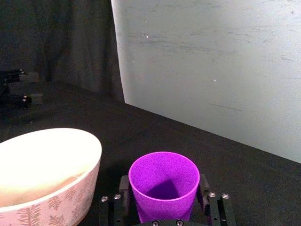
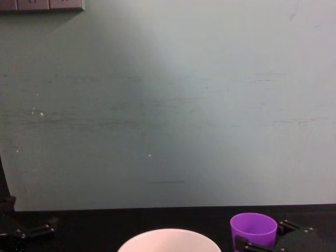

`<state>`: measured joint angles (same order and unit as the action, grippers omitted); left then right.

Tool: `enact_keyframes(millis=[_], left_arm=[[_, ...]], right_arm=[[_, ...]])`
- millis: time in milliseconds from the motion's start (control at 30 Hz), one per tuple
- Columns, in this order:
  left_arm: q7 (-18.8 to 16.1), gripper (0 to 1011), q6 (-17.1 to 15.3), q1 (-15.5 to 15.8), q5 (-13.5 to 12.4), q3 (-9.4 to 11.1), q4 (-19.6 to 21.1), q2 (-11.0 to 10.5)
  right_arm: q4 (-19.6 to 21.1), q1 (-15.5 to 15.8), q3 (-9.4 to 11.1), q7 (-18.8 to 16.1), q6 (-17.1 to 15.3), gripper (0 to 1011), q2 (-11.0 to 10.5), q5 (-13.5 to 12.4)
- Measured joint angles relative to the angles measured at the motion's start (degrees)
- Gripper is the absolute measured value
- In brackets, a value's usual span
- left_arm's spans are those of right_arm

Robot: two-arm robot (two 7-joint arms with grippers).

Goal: Pick up the cup and pour the mung beans from the cup into the bowl.

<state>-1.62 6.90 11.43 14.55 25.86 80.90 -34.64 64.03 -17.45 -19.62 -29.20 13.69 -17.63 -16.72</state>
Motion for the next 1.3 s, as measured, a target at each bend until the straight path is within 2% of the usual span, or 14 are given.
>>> enact_keyframes(millis=[33,167,533,667,867,1300], left_arm=[[0.00,1000,0.00,0.00,0.00,0.00,0.00,0.00],[0.00,1000,0.00,0.00,0.00,0.00,0.00,0.00],[0.00,1000,0.00,0.00,0.00,0.00,0.00,0.00],[0.00,1000,0.00,0.00,0.00,0.00,0.00,0.00],[0.00,1000,0.00,0.00,0.00,0.00,0.00,0.00],[0.00,1000,0.00,0.00,0.00,0.00,0.00,0.00]], right_arm=[[0.01,0.01,0.00,0.03,0.00,852,-0.01,0.00],[0.03,0.02,0.00,0.08,0.00,787,-0.02,0.00],[0.08,0.07,0.00,0.13,-0.02,732,-0.06,0.00],[1.32,0.74,0.15,0.29,0.60,721,-0.50,0.23],[6.19,2.52,0.76,0.95,-0.65,718,-2.02,0.73],[19.23,6.21,3.29,0.10,-7.14,718,-6.87,-3.73]])
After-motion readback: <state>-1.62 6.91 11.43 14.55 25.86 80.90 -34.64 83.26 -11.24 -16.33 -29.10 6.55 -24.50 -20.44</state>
